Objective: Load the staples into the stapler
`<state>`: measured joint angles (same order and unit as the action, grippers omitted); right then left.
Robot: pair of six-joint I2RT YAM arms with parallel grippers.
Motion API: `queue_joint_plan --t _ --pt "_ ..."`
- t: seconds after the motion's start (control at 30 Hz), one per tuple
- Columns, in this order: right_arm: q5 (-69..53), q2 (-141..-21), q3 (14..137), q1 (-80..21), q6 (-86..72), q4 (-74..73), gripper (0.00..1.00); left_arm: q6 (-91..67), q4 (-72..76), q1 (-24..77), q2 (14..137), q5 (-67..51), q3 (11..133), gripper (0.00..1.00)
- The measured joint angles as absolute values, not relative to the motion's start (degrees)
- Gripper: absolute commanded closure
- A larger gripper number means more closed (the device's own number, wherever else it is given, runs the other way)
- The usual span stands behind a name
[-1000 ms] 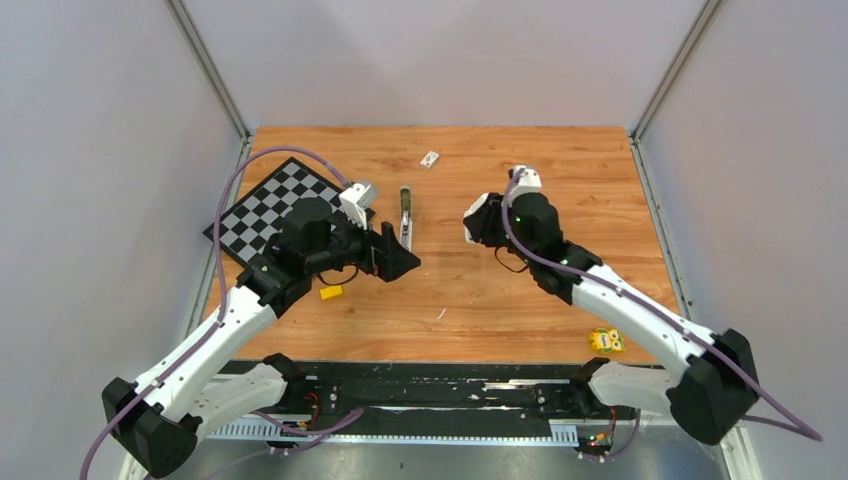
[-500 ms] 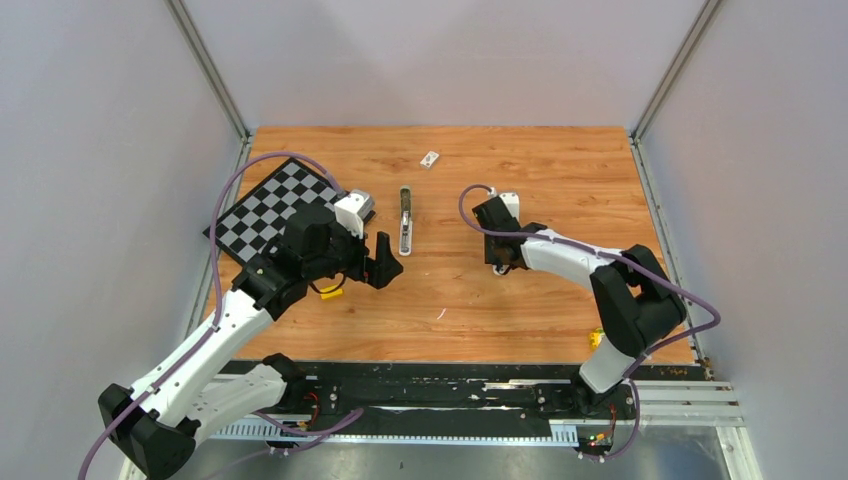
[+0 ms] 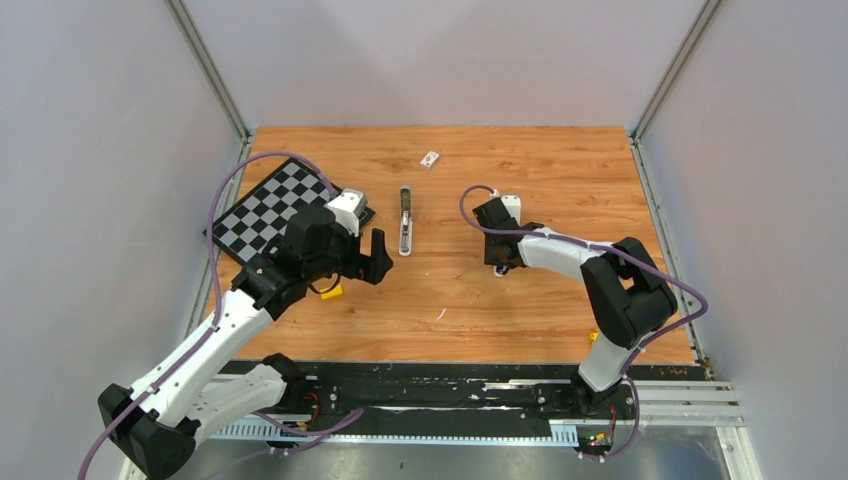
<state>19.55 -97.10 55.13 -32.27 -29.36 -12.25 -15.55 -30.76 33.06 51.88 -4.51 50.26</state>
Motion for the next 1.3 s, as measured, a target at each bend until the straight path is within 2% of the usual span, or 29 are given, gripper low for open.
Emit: queue_joint_plan --t 0.2,0.3,0.53,0.6,0.73,0.97,1.13,1.3 --pt "19.2 -96.7 55.1 -32.2 -29.6 -12.3 0.4 -17.1 -31.9 33.1 54.3 2.0 52.3 0.0" --pt "18.4 -95.1 55.1 -32.1 -29.3 -12.6 0.35 -17.4 -32.0 33.1 58.5 3.8 56.0 0.0" --pt "15.5 -83.4 52.8 -32.1 -28.4 -14.2 0.11 -15.9 -30.9 33.0 75.0 6.3 72.4 0.02" --pt "14.5 -78.7 51.6 -32.1 -27.8 -14.3 0.01 -14.8 -30.5 32.9 80.5 7.5 78.1 0.02" --pt "12.1 -69.8 49.8 -32.1 -27.0 -14.7 0.0 -12.5 -28.1 31.5 93.7 8.8 90.9 0.04" --pt "9.3 -58.6 47.6 -32.1 -26.9 -14.6 0.0 -10.4 -26.1 25.4 118.2 3.5 110.8 0.07" --pt "7.8 -57.0 47.4 -32.1 -26.9 -14.4 0.0 -8.2 -26.1 24.2 134.8 2.6 123.6 0.09" --pt "6.5 -58.8 47.4 -32.1 -26.9 -14.3 0.01 -8.1 -25.0 24.2 142.3 1.7 126.1 0.13"
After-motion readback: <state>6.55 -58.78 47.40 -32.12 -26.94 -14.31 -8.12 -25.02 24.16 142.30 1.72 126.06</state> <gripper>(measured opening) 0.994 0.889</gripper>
